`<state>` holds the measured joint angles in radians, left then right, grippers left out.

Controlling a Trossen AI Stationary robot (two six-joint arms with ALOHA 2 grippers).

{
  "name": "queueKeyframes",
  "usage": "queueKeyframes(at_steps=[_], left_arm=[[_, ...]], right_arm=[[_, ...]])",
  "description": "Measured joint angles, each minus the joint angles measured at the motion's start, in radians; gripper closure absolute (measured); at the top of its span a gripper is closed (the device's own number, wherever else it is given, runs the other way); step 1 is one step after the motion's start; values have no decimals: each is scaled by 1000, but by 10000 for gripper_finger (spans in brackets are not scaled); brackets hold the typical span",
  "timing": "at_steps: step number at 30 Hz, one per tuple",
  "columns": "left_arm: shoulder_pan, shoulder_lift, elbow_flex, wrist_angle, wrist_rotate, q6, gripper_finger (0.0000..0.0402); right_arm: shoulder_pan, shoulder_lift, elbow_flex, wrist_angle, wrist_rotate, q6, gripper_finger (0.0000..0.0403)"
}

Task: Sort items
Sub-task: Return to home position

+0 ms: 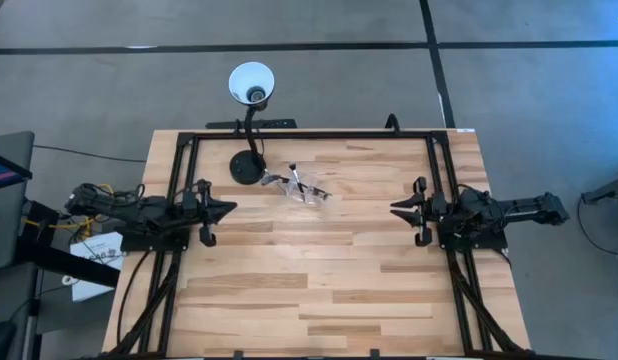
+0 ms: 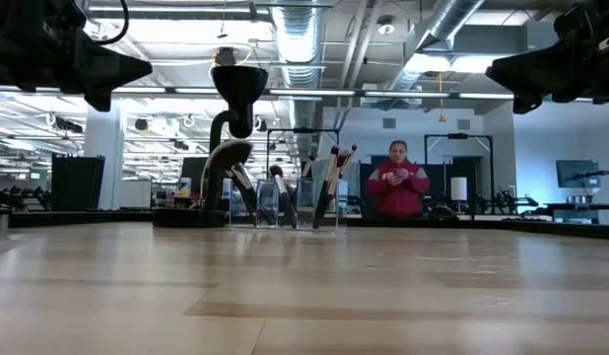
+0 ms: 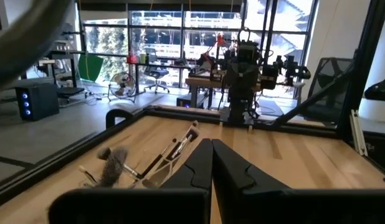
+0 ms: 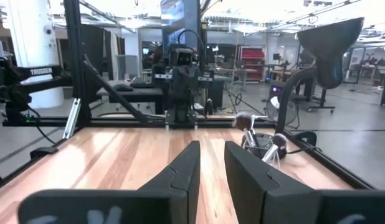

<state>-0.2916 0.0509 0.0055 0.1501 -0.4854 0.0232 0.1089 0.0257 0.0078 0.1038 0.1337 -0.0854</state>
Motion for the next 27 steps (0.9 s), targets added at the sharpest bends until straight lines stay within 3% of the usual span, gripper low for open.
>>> queueKeyframes(at_steps=[27], left_arm=[[0, 155, 0, 8, 0, -2, 398]], right_arm=[[0, 0, -1, 0, -1, -1, 338]])
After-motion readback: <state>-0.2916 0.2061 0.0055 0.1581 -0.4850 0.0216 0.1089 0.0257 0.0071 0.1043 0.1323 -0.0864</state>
